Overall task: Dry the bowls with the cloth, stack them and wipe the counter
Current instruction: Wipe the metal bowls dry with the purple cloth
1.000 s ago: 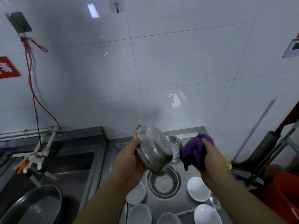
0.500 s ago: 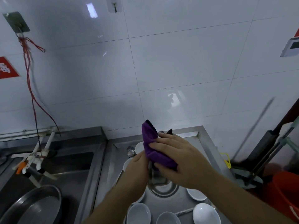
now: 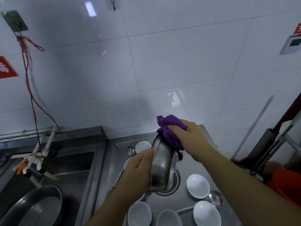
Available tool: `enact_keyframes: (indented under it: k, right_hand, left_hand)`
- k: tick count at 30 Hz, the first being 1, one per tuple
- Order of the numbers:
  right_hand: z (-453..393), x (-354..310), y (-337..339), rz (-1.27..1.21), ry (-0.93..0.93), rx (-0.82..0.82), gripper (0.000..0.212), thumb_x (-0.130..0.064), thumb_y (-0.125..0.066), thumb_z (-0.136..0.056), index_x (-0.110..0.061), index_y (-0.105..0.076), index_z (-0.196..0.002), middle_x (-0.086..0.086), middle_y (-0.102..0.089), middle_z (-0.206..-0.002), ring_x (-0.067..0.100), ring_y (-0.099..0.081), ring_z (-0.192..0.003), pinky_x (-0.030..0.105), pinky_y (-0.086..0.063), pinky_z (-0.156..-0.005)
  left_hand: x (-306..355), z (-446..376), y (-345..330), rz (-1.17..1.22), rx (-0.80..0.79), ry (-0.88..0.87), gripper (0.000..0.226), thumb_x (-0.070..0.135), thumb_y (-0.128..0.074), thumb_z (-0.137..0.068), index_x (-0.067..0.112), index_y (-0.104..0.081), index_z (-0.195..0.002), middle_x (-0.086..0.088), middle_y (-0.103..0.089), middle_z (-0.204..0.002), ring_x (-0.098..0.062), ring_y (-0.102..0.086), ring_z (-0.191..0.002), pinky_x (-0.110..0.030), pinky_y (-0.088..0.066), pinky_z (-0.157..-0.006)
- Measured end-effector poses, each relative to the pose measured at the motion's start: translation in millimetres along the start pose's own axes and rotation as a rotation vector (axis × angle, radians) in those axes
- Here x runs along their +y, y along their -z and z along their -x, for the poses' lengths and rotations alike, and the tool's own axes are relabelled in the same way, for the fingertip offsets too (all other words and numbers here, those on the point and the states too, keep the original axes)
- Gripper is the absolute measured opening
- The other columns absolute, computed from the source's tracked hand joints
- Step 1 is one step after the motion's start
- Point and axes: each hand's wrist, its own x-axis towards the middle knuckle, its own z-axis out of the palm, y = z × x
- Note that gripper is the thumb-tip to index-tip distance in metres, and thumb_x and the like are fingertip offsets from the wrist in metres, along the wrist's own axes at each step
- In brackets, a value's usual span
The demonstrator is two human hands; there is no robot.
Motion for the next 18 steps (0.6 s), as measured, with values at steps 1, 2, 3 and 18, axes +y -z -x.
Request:
enact_keyframes:
  k: [1, 2, 3, 18]
  right_hand:
    - [-3.1, 5.0, 1.7, -0.039, -0.052, 0.032, 0.029, -0.029, -0.063, -0.092, -0.001, -0.068, -0.091, 0.011, -0.06, -0.072, 0.027, -0.053, -0.068, 0.034, -0.045, -0.061]
    - [-4.8, 10.6, 3.0, -0.089, -0.105, 0.058, 0.03, -0.03, -0.063, -0.091, 0.0, -0.068, -0.088, 0.01, -0.054, -0.071, 0.024, -0.048, -0.068, 0.034, -0.04, -0.061]
    - [-5.8, 16.4, 4.2, -0.147, -0.15, 0.083, 0.028, -0.028, -0.063, -0.093, -0.002, -0.07, -0.086, 0.008, -0.053, -0.07, 0.022, -0.047, -0.068, 0.034, -0.038, -0.061]
    - [32.5, 72.1, -51.0, -0.765, -0.564, 0.413, 0.026, -0.023, -0.066, -0.09, -0.01, -0.078, -0.11, 0.018, -0.074, -0.098, 0.031, -0.07, -0.092, 0.054, -0.058, -0.093]
  left_hand:
    - [0.0, -0.8, -0.1, 0.017, 0.007, 0.003, 0.043, 0.044, -0.043, -0.105, 0.026, -0.058, -0.069, 0.007, -0.055, -0.063, -0.008, -0.052, -0.058, -0.017, -0.046, -0.055]
    - [0.3, -1.3, -0.3, 0.046, 0.01, 0.014, 0.043, 0.047, -0.044, -0.103, 0.023, -0.06, -0.071, 0.004, -0.056, -0.065, -0.01, -0.053, -0.06, -0.019, -0.047, -0.057]
    - [0.1, -2.0, -0.4, 0.085, 0.007, 0.03, 0.045, 0.049, -0.045, -0.102, 0.02, -0.063, -0.073, 0.001, -0.059, -0.067, -0.013, -0.055, -0.062, -0.021, -0.049, -0.059]
    - [13.4, -23.1, -7.5, 0.529, 0.385, 0.236, 0.036, 0.048, -0.056, -0.104, 0.021, -0.074, -0.121, -0.011, -0.08, -0.112, -0.031, -0.079, -0.097, -0.052, -0.066, -0.076]
